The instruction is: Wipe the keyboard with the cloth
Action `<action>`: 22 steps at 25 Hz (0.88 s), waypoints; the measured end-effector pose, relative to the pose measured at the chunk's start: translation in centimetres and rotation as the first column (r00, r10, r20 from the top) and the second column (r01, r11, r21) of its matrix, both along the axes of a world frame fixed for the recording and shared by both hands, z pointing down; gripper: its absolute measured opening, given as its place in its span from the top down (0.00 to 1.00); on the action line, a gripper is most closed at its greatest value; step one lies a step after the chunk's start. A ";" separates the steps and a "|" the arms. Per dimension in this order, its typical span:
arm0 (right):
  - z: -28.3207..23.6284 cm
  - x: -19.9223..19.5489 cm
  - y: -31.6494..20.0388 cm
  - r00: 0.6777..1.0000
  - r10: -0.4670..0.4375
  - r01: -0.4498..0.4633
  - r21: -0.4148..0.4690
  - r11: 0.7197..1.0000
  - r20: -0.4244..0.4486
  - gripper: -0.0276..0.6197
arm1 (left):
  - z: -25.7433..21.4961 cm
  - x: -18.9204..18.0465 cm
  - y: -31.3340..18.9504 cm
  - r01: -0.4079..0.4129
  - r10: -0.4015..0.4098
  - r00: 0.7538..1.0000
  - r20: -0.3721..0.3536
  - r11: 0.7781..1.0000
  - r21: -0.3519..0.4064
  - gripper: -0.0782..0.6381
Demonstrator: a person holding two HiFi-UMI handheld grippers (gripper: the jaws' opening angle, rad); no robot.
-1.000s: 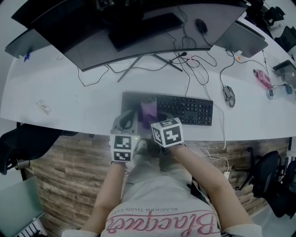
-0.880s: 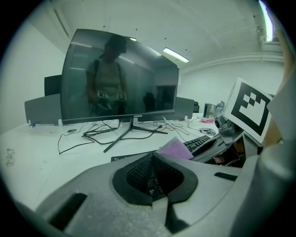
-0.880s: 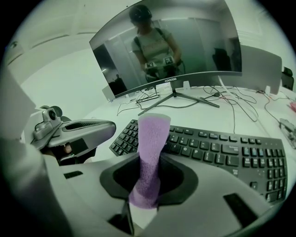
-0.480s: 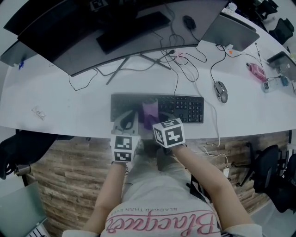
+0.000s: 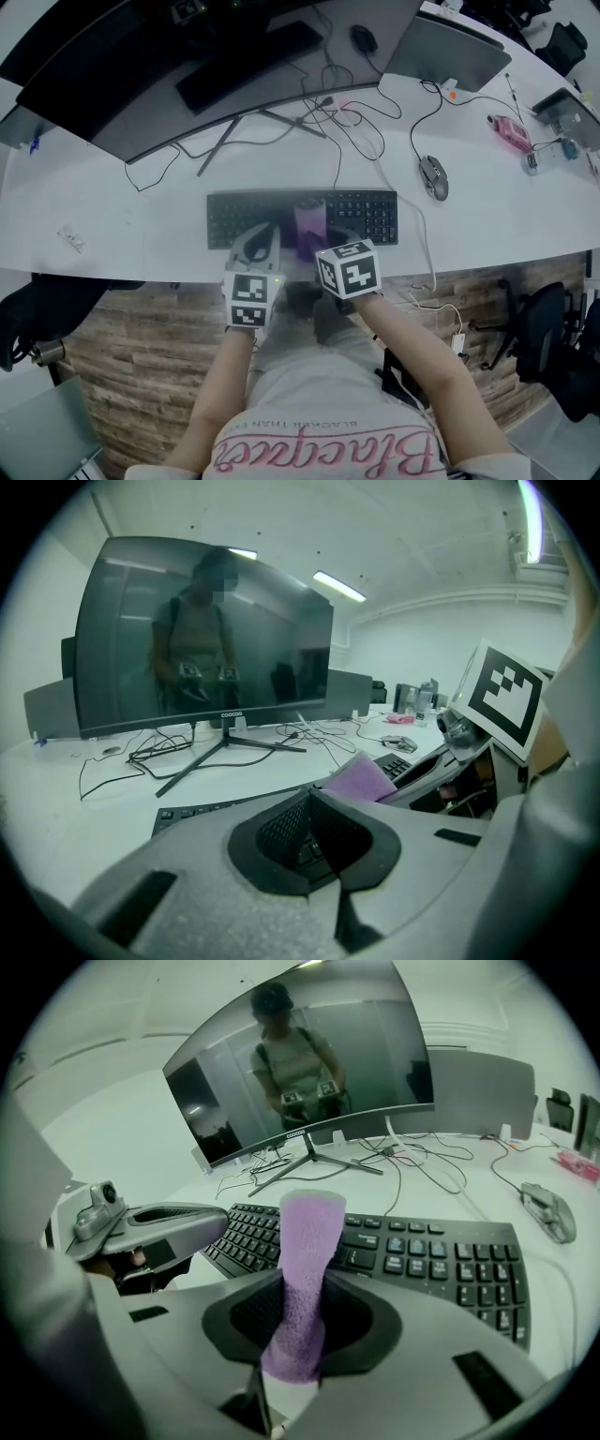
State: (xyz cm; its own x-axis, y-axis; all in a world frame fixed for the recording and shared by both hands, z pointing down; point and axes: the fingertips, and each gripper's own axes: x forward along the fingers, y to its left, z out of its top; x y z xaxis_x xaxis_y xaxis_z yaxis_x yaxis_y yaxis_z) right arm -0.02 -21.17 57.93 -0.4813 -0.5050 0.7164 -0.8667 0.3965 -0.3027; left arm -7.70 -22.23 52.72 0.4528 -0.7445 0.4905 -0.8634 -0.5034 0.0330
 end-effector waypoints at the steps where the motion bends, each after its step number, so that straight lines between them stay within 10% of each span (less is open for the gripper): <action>1: 0.0 0.5 0.0 1.000 0.007 -0.007 0.000 1.000 0.001 0.82 | 0.0 0.4 0.0 -0.007 0.007 1.000 0.000 1.000 0.001 0.88; 22: 0.0 10.7 1.0 0.992 0.125 -0.125 -0.002 0.992 0.002 0.82 | -0.6 8.0 0.1 -0.093 0.093 0.995 0.021 0.996 0.007 0.88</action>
State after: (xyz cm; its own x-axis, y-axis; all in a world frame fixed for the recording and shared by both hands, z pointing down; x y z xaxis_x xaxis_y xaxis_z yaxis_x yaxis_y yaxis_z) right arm 10.69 -20.16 57.98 -0.4163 -0.5597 0.7165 -0.9086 0.2847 -0.3055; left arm 0.31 -22.16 52.12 0.5103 -0.7034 0.4948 -0.8131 -0.5821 0.0111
